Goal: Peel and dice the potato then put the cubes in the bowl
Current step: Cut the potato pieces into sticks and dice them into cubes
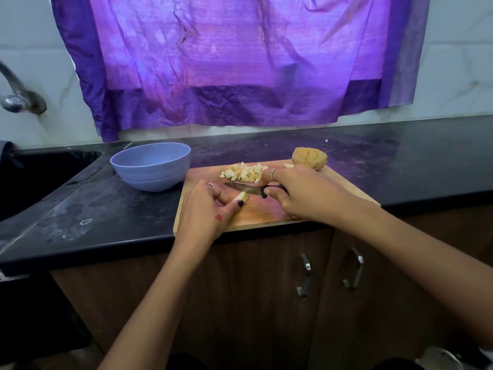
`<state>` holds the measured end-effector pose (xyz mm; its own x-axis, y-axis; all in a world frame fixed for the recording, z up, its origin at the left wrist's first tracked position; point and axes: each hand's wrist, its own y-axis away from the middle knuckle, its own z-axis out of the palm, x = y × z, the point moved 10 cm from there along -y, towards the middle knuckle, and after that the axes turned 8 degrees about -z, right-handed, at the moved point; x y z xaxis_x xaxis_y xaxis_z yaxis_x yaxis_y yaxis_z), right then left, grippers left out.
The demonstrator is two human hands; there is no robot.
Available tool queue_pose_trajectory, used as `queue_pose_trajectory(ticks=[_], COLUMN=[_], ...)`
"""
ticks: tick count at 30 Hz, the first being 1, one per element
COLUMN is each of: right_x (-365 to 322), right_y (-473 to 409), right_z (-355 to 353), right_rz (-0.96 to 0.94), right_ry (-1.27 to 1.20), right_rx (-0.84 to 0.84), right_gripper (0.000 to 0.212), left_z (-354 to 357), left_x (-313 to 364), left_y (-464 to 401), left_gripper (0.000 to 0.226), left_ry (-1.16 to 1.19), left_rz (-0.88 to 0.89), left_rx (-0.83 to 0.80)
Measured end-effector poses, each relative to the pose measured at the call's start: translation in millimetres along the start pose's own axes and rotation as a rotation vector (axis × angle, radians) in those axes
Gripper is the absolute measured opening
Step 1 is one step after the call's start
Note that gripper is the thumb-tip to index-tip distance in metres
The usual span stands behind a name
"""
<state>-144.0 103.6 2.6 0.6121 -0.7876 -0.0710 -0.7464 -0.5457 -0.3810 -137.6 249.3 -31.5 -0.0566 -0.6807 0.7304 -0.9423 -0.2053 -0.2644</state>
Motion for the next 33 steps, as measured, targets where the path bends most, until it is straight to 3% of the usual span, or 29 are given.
queue_pose_trajectory(ticks=[8, 16, 19, 22, 33], right_x=[-7, -8, -8, -13, -14], right_y=[-4, 32, 40, 37, 14], right_z=[11, -6, -21, -26, -8], right_rz=[0.008, 0.037, 0.058, 0.043, -0.03], right_ry=[0.011, 0.08, 0.171, 0.111, 0.063], right_rx=[-0.098, -0.072, 0.018, 0.089, -0.004], right_gripper=[0.024, 0.021, 0.027, 0.029, 0.023], left_z=[-4, -5, -5, -5, -2], left_x=[8, 8, 6, 5, 2], left_y=[6, 5, 5, 6, 2], left_gripper=[0.024, 0.029, 0.03, 0.03, 0.019], left_ry=[0.008, 0.01, 0.002, 0.001, 0.003], left_rz=[0.036, 0.036, 0.029, 0.036, 0.032], left_rx=[0.046, 0.039, 0.047, 0.054, 0.031])
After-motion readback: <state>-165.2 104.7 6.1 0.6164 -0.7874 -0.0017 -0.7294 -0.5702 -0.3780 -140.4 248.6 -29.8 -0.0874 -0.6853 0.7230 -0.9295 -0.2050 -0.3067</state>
